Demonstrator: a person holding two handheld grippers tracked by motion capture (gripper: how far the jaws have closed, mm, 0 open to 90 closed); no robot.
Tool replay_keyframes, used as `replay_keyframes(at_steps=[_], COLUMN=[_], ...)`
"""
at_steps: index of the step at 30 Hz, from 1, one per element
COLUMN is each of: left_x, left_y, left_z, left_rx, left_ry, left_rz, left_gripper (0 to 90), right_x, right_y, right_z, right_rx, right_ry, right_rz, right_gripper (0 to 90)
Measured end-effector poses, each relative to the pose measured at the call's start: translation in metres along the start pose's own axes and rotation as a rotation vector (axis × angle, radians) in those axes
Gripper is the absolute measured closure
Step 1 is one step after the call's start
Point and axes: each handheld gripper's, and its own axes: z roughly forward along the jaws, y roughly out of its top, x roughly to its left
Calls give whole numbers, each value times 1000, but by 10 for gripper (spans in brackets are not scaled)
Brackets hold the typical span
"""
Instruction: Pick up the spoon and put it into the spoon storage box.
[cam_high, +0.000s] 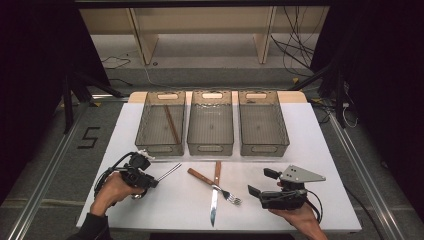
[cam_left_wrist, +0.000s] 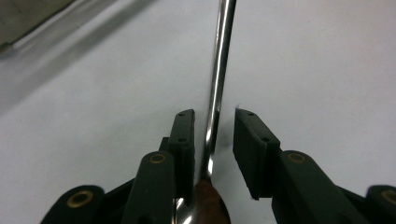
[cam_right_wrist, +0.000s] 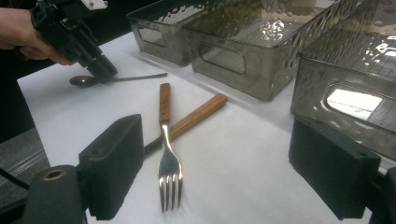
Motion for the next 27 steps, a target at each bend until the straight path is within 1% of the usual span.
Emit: replay_keyframes(at_steps=[4, 7, 9, 16, 19, 27], left_x=[-2, -4, -4, -3, -3, -6], left_y=[0, 0, 0, -1, -1, 0], left_z=[1, 1, 1, 1, 0, -2], left_rx=[1, 9, 7, -5, -10, -19], left_ry=[22, 38, 42, 25, 14, 7], left_rz=[5, 21, 25, 47, 46, 51], left_gripper=[752, 784, 803, 843, 849, 860], right_x=[0, 0, 0, 0, 0, -1], right_y=[0, 0, 0, 0, 0, 0], right_z=[0, 0, 0, 0, 0, -1], right_rx=[2, 0, 1, 0, 0, -1], right_ry=[1, 0, -1, -2, -3, -7], right_rz=[2, 1, 0, 1, 3, 5], right_gripper=[188, 189, 189, 190, 190, 192])
